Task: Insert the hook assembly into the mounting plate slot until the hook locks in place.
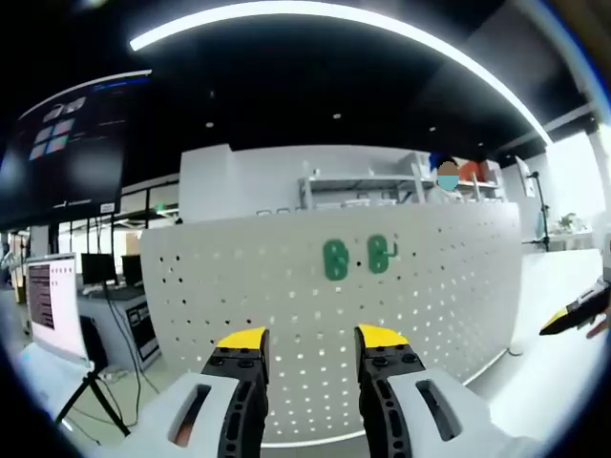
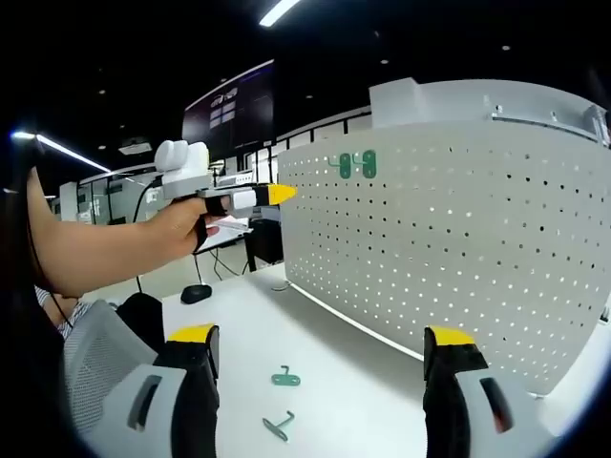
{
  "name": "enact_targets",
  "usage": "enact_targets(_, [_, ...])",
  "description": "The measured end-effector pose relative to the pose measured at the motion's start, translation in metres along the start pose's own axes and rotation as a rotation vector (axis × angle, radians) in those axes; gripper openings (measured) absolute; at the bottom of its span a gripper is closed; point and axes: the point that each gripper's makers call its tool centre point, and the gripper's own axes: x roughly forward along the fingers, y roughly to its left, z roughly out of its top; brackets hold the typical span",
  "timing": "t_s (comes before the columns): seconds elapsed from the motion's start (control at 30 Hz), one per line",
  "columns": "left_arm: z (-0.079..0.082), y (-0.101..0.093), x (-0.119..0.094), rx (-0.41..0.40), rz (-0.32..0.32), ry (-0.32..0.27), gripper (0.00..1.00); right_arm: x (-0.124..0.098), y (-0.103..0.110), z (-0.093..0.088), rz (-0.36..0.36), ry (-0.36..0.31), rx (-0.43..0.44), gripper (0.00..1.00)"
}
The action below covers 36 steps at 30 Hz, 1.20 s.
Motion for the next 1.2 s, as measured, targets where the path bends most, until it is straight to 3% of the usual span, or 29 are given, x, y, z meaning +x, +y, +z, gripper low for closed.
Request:
enact_targets(0.67, [-0.018,0.003,-0.047,-0.005,0.015,0.043,0.37,0.019,0.015,-0.016,0.068,0.048,-0.006,0.85])
enact_targets(1.2, [-0.042,0.002,-0.078,-0.021,0.01,0.101,0.36,0.026,0.026,-0.022,0.104,0.07,-0.019,0.85])
